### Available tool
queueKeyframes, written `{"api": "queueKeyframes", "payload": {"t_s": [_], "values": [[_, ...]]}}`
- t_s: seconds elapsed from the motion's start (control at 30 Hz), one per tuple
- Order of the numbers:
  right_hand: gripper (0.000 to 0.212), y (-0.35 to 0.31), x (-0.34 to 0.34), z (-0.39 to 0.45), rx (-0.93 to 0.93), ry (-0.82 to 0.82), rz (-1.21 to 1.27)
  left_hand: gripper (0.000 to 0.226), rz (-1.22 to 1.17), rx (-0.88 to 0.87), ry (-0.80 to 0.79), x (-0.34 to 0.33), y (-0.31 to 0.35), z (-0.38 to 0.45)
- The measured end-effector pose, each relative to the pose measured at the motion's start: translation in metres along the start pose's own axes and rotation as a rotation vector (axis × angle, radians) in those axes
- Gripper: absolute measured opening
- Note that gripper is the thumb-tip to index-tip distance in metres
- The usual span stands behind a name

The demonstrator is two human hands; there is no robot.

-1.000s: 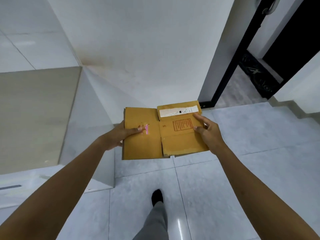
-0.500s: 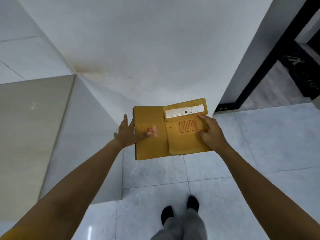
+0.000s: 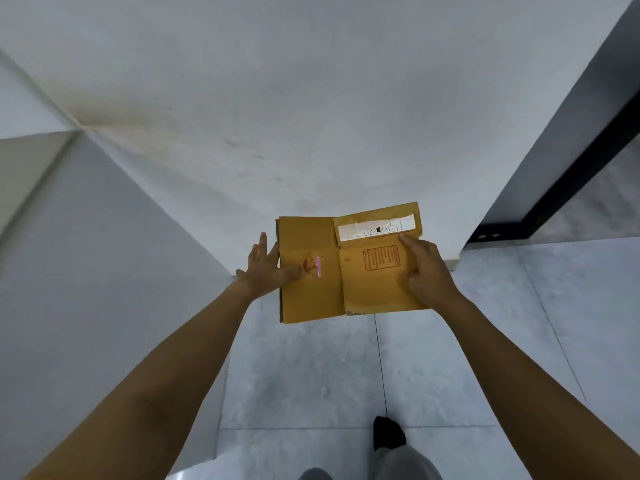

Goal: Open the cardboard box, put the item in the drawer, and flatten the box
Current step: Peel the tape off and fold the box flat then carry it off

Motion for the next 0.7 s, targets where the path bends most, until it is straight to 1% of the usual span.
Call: {"api": "queueKeyframes", "payload": {"t_s": [0.07, 0.13, 0.17, 0.27, 0.3, 0.4, 0.5, 0.6, 0.7], "values": [[0.071, 0.028, -0.030, 0.017, -0.004, -0.011, -0.010, 0.116, -0.004, 0.005, -0.003, -0.033, -0.018, 0.026], [0.072, 0.058, -0.061, 0.033, 0.002, -0.012, -0.010, 0.108, 0.096, 0.005, 0.009, -0.065, -0.040, 0.052], [0.072, 0.074, -0.079, 0.041, 0.010, -0.010, -0.016, 0.108, 0.142, -0.003, 0.013, -0.084, -0.054, 0.069], [0.072, 0.127, -0.135, 0.064, 0.023, -0.023, -0.027, 0.124, 0.107, 0.000, 0.020, -0.142, -0.091, 0.115], [0.073, 0.146, -0.155, 0.070, 0.021, -0.030, -0.032, 0.124, 0.111, 0.008, 0.019, -0.165, -0.102, 0.128], [0.075, 0.205, -0.215, 0.083, -0.007, -0.052, -0.028, 0.111, 0.190, 0.042, -0.001, -0.233, -0.137, 0.159], [0.071, 0.257, -0.268, 0.089, -0.026, -0.087, -0.038, 0.098, 0.199, 0.089, -0.014, -0.291, -0.168, 0.181], [0.066, 0.297, -0.307, 0.094, -0.050, -0.087, -0.060, 0.102, 0.176, 0.106, -0.057, -0.335, -0.186, 0.199], [0.065, 0.327, -0.323, 0.105, -0.118, -0.023, -0.046, 0.099, 0.205, 0.087, -0.052, -0.361, -0.193, 0.216]]}}
Point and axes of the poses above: each hand's wrist, its own z-axis towards the middle knuckle, its own x-axis out of the back of the hand, y = z × x, the point moved 7 cm from there along z, towards the middle knuckle, and after that the axes turned 5 degrees about y, right-handed, at the moved point
